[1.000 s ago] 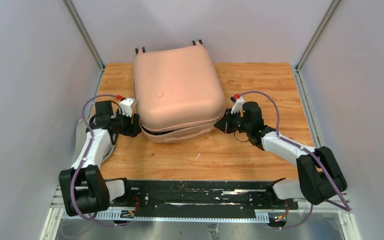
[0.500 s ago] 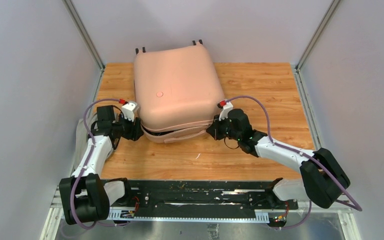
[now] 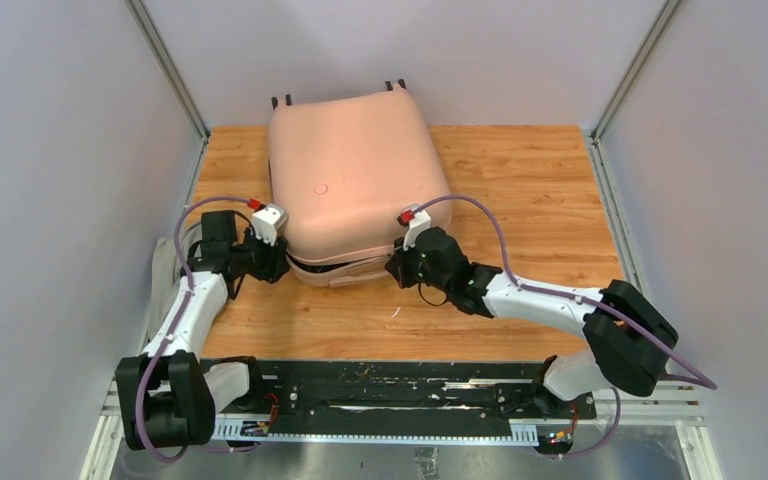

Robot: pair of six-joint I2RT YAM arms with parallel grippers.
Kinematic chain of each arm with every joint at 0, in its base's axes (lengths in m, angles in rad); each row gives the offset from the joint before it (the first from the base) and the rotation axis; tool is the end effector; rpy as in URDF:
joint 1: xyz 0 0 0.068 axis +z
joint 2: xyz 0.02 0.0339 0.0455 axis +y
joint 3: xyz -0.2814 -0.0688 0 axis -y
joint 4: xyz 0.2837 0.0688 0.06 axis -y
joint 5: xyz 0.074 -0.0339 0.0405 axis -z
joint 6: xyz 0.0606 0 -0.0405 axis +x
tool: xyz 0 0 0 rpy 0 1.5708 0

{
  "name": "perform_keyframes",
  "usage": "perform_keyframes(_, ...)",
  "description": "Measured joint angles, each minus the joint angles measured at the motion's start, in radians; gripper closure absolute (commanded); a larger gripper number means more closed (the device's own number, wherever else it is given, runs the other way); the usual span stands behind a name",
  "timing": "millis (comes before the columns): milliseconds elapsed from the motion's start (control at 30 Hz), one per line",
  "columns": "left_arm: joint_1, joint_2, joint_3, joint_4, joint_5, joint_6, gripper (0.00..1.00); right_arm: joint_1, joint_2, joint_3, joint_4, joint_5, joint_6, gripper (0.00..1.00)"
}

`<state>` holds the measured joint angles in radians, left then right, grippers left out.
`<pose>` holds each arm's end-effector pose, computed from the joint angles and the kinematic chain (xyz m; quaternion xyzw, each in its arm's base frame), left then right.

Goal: Pack the luggage
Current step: Zip the luggage at the center of the board.

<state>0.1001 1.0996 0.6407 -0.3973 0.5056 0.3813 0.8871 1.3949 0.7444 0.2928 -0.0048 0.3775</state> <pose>0.2581 -0.0036 0.1964 0.2137 0.8859 -0.1468 0.3847 0.2265 0.2784 0.2194 -0.2084 0.7947 0.3385 0.4587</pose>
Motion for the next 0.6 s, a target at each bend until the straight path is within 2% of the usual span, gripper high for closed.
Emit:
perform_keyframes(400,-0.098,0.005,0.0,-0.023,0.047,0.011,0.5,0.172,0.163,0.129,0.063,0.032,0.008,1.0)
perform_keyframes(467,-0.114,0.005,0.0,-0.023,0.053,0.011,0.49,0.192,0.182,0.151,0.057,0.027,0.011,0.89)
perform_keyframes(600,-0.12,0.005,0.007,-0.039,0.061,0.018,0.44,0.197,0.182,0.171,0.029,0.017,0.038,0.6)
